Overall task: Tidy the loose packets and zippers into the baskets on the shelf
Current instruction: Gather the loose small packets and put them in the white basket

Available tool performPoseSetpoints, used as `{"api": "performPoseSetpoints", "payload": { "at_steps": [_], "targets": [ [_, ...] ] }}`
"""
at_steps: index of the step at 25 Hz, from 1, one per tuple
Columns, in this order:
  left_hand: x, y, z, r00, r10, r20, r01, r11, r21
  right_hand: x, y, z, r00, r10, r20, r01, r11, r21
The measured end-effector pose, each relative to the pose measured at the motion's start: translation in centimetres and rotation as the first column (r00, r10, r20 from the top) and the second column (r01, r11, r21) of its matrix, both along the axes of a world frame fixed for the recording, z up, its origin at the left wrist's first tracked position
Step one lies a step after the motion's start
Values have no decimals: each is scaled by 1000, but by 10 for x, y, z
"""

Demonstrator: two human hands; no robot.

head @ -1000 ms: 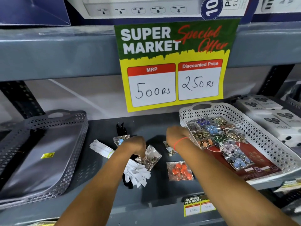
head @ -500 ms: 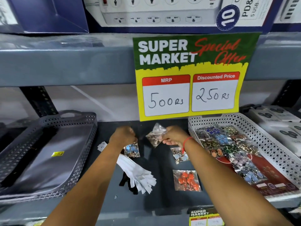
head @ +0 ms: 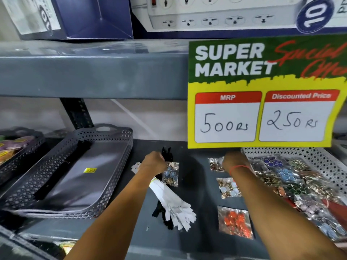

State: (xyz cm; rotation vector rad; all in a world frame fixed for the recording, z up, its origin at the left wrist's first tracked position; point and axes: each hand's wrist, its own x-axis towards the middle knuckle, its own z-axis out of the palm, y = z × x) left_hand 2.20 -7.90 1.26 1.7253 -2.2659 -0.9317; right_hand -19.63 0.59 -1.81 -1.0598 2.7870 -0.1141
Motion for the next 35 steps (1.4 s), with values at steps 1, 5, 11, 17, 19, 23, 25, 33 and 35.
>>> {"api": "performPoseSetpoints", "payload": {
  "at_steps": [1, 5, 11, 17, 19, 23, 25, 33, 35],
  "targets": [
    [-2, 2, 3, 999, 2, -37, -2, 1000, 1, 3, 1, 5, 997, 46, -67, -47, 999, -24],
    [-13, 13, 25, 992, -74, -105, 73, 997, -10, 33, 6, 38, 821, 365, 438, -233, 916, -326],
    [-23, 21, 38, 955, -259, -145, 266, 963, 34, 60, 21, 35, 616, 425, 664, -201, 899, -389],
    [-27, 27, 33, 924, -268, -274, 281, 960, 11, 71, 28, 30, 529, 363, 767, -26, 910, -413],
    [-19, 21, 30, 928, -175, -328, 174, 984, -31, 68, 31, 26, 465, 275, 842, 210, 889, -406],
    [13, 11, 20, 963, -64, -261, 83, 994, 64, 62, 40, 11, 441, 166, 882, 369, 862, -347],
    [31, 13, 15, 986, -73, -151, 98, 982, 160, 63, 40, 1, 625, 86, 776, 254, 917, -306],
    [63, 21, -7, 992, 117, -57, -78, 885, 459, 99, 27, 20, 884, 344, -316, -349, 936, 42],
    [64, 26, -11, 980, 166, -111, -93, 872, 482, 121, 22, 22, 877, 439, -192, -462, 882, -94]
  ]
}}
